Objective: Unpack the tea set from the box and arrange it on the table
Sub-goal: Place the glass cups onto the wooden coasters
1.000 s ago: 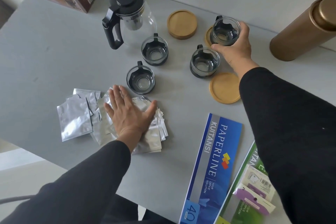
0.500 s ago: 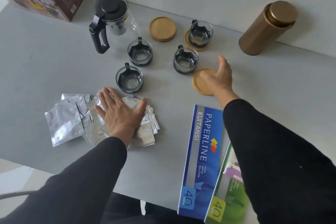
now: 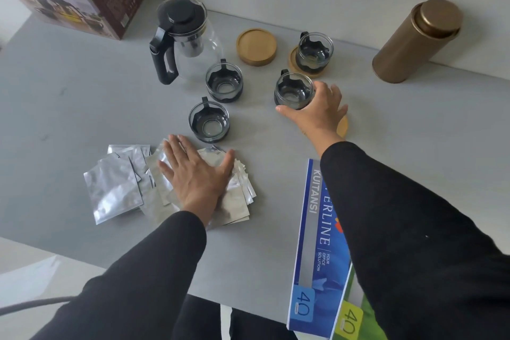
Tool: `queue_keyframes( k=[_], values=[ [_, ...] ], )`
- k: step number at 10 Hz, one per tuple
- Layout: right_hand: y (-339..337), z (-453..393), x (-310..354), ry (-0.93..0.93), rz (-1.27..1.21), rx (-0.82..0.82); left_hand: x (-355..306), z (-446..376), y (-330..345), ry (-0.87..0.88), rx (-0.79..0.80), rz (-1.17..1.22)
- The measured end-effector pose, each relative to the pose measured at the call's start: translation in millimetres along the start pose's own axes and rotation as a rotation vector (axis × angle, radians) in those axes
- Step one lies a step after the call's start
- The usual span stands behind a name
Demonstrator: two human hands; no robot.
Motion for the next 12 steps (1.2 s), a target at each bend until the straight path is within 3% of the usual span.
queue_keyframes(
  k=[3,5,12],
  values=[
    [-9.0,6.1,-0.3,-0.032,-0.146,-0.120,0.8,-0.5,0.8,0.006,0.011,0.008],
    [-33.7,26.9,-29.0,0.061,-0.221,-0.201,0.1,1.4,-0.3,0.014,0.024,0.002],
    [-13.9,44.4,-54.3,0.119,-0.456,-0.167,1.7,-1.1,-1.9,0.019,0.029,-0.003]
  ],
)
Point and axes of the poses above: each hand's wrist, its own z-axis away from the middle knuckle, its own y-axis out of the palm, x = y × z, the point moved 3 cm from there along -z, towards the middle knuckle, and after that the axes turned 2 degrees about -x, right-handed, at the moved point
